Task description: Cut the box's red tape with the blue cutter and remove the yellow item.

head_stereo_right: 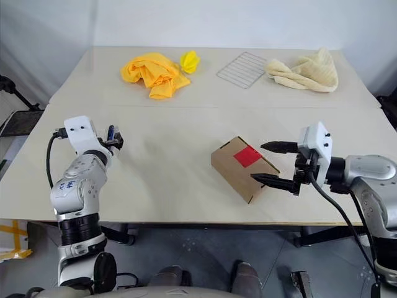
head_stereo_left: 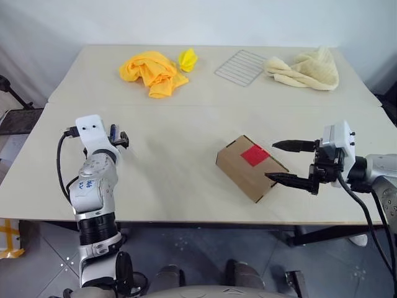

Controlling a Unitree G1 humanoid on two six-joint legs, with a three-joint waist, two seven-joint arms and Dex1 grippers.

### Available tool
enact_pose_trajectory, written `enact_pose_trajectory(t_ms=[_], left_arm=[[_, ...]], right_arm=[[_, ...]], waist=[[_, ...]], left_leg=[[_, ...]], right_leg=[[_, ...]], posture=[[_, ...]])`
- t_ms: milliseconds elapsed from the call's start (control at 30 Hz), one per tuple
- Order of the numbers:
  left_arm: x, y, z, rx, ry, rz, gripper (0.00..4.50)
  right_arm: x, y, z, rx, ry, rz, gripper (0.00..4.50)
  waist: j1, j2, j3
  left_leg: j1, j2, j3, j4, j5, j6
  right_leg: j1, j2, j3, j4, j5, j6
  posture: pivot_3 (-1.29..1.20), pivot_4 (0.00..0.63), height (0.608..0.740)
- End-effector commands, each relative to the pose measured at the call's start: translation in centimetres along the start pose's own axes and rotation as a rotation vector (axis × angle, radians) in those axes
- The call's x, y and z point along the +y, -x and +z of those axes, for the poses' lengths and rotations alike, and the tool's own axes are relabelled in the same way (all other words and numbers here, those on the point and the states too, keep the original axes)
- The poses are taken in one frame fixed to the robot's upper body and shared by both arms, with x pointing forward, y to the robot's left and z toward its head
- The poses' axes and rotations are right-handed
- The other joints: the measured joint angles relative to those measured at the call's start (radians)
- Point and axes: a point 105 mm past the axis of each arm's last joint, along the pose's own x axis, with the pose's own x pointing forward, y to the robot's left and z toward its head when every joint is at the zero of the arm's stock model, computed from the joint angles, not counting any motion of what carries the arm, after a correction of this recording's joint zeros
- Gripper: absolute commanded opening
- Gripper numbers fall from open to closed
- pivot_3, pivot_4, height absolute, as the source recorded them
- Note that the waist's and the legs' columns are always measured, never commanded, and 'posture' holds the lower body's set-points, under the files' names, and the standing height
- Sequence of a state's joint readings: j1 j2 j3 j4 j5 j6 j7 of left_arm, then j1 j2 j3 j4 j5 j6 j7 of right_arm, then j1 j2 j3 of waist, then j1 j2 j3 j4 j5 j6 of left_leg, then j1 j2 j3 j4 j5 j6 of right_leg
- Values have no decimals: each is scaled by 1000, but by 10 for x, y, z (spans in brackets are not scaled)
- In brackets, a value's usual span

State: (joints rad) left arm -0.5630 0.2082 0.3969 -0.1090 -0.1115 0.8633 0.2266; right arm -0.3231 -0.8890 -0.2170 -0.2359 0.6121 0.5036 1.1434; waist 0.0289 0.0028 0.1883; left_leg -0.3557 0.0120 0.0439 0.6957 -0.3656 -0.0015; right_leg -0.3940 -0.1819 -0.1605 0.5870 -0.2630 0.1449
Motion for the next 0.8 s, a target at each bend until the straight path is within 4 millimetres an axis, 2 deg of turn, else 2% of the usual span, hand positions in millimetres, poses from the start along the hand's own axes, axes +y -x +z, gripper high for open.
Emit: enact_pose_trajectory(t_ms=[33, 100, 167, 367, 533, 767, 800], left_arm=[[10, 2, 10, -24, -6, 27, 4306], [12, 2, 9, -14, 4, 27, 3889], [13, 2, 7, 0, 1, 28, 3272], [20, -2, -12, 93, -30, 37, 3272], [27, -7, -17, 138, -60, 43, 3272], [25, -12, -29, 215, -71, 6, 3272], [25, -13, -30, 226, -71, 4, 3100]], right_arm=[[-1, 7, 9, -6, 35, -21, 4500], [-1, 8, 8, 0, 31, -25, 4500], [-1, 8, 8, 3, 30, -27, 4500], [0, 8, 9, 12, 32, -26, 4500], [0, 9, 8, 22, 31, -27, 4500], [0, 10, 9, 28, 31, -32, 4500], [1, 10, 8, 28, 31, -33, 4500]], waist=[[1, 0, 0], [1, 0, 0], [1, 0, 0], [0, 0, 0], [0, 0, 0], [1, 0, 0], [2, 0, 0]], left_leg=[[0, 0, 0, 0, 0, 0], [0, 0, 0, 0, 0, 0], [0, 0, 0, 0, 0, 0], [0, 0, 0, 0, 0, 0], [0, 0, 0, 0, 0, 0], [0, 0, 0, 0, 0, 0], [0, 0, 0, 1, 0, 0]], right_leg=[[0, 0, 0, 0, 0, 0], [0, 0, 0, 0, 0, 0], [0, 0, 0, 0, 0, 0], [0, 0, 0, 0, 0, 0], [0, 0, 0, 0, 0, 0], [0, 0, 0, 1, 0, 0], [0, 0, 0, 1, 0, 0]], posture=[[0, 150, 740], [0, 150, 740], [0, 150, 740], [0, 150, 740], [0, 150, 740], [0, 150, 740], [0, 150, 740]])
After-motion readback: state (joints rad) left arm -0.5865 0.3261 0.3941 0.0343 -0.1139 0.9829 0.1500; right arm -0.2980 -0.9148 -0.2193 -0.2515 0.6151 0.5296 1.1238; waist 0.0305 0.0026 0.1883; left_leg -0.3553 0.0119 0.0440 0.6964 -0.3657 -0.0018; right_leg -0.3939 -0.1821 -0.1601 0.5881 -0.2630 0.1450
